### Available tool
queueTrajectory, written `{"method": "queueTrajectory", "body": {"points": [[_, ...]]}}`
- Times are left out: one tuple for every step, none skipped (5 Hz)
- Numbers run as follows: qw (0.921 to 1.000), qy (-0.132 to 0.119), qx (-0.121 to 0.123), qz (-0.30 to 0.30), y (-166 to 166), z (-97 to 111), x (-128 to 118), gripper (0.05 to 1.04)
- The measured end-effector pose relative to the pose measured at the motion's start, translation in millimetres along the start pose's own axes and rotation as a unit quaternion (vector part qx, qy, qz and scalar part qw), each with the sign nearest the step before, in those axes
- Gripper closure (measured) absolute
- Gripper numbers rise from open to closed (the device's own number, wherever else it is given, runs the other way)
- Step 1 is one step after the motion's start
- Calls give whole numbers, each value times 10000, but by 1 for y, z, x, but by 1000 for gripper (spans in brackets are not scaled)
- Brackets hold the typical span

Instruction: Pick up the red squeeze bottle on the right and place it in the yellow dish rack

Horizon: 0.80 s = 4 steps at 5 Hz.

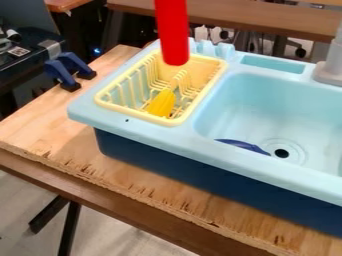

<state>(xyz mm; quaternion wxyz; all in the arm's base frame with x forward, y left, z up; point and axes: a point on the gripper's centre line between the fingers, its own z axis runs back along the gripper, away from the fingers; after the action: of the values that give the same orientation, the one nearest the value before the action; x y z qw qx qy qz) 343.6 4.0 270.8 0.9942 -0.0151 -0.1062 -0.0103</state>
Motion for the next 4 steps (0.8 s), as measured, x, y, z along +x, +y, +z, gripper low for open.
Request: {"method": "queueTrajectory", "body": {"points": [[9999,94,-53,125,13,-8,2,530],[9997,194,-104,134,17,-23,13,530],[9995,284,-49,157,21,-30,25,530],[9988,449,10,170,27,-40,31,530]]}}
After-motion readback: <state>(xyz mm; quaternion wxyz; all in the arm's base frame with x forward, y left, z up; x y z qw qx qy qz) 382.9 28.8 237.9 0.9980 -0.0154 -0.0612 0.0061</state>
